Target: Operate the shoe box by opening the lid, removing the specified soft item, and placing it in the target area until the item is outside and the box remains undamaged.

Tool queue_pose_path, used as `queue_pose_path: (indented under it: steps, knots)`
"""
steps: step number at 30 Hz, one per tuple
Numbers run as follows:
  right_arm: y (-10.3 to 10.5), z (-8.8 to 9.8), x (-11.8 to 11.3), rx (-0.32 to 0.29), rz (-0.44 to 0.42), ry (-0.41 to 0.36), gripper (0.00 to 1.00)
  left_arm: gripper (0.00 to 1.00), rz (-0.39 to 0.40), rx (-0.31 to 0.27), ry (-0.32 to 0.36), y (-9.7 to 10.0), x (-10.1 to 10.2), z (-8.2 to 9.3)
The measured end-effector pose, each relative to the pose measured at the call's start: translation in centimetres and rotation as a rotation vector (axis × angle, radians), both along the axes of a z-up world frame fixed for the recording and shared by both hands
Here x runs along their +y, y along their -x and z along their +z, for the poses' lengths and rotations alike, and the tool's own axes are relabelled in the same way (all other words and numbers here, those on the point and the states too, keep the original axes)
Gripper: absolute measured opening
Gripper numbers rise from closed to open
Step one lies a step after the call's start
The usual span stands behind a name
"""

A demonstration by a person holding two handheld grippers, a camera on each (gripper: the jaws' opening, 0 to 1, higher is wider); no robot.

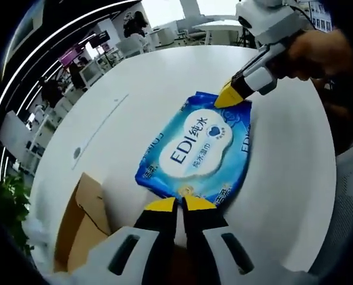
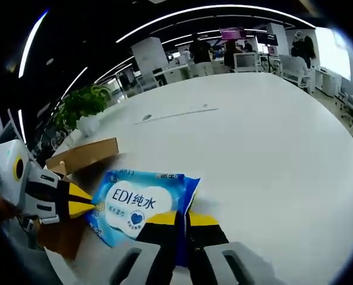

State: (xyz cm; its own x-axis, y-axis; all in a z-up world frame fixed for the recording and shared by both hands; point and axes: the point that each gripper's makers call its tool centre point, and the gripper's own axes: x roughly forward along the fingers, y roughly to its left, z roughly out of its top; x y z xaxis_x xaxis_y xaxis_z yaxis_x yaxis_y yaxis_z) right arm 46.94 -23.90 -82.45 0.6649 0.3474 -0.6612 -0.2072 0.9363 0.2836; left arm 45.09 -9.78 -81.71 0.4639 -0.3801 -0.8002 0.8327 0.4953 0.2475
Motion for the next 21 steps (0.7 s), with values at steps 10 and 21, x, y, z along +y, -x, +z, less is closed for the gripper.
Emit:
queue_pose_path:
  steps: [10, 21]
  knots:
    - [0.4, 0.6, -0.3, -0.017, 0.01, 0.024, 0.07, 0.08, 0.025, 0.021, 0.047, 0.6, 0.2, 1.2]
    - [1.5, 2.3, 0.1, -0.056, 0.06, 0.053, 0.17, 0.18, 0.09, 0.08, 0.187, 1.8, -0.1, 3.6]
